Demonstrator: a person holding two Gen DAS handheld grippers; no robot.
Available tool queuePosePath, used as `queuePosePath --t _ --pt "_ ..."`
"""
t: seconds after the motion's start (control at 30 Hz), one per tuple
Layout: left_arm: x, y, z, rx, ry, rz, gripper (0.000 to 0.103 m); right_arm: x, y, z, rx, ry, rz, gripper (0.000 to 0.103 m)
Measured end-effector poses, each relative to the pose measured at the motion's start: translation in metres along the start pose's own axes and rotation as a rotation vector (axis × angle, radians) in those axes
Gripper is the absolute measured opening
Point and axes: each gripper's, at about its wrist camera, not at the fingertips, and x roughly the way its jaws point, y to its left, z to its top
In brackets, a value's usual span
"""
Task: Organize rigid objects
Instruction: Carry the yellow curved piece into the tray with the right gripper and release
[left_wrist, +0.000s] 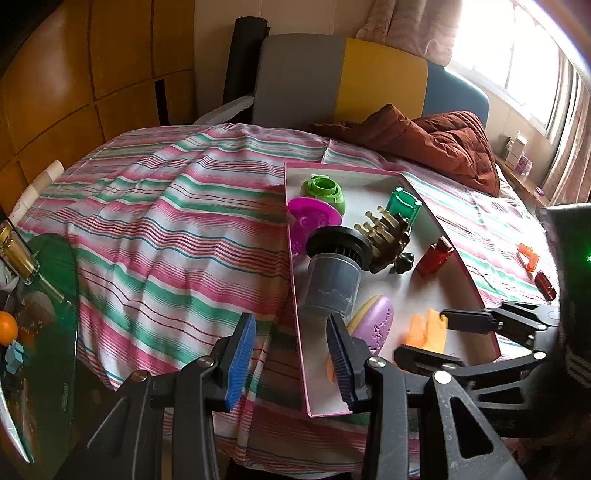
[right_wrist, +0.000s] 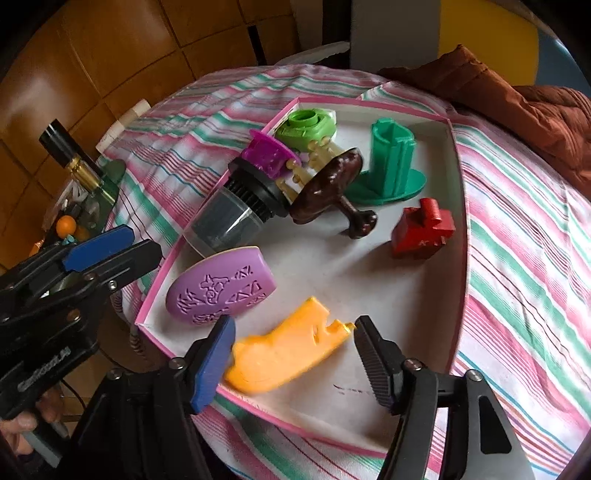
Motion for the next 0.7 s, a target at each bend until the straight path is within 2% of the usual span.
queuePosePath --t 0.27,0.33,0.37,0.5,0.7 --pt "0.001 0.002 0.0 -0.007 0.007 0.001 0.04 -0.022 -0.005 -0.009 0.008 -0.035 0.014 0.069" --pt "0.001 0.001 0.0 -0.003 0.005 0.0 0.04 -0.019 -0.002 -0.01 -0.007 -0.025 0.003 0.064" --pt "0.001 0.001 0.0 -0.001 0.004 0.0 0.04 -0.016 -0.001 -0.011 -0.012 -0.02 0.001 0.056" --pt "0.0 0.0 0.0 0.003 0.003 0.004 0.04 -0.007 0.008 -0.008 -0.029 -0.018 0.039 0.039" --pt "-0.002 0.0 0.002 0.006 -0.003 0.011 0.04 -0.002 0.015 -0.003 -0.053 -0.006 0.035 0.037"
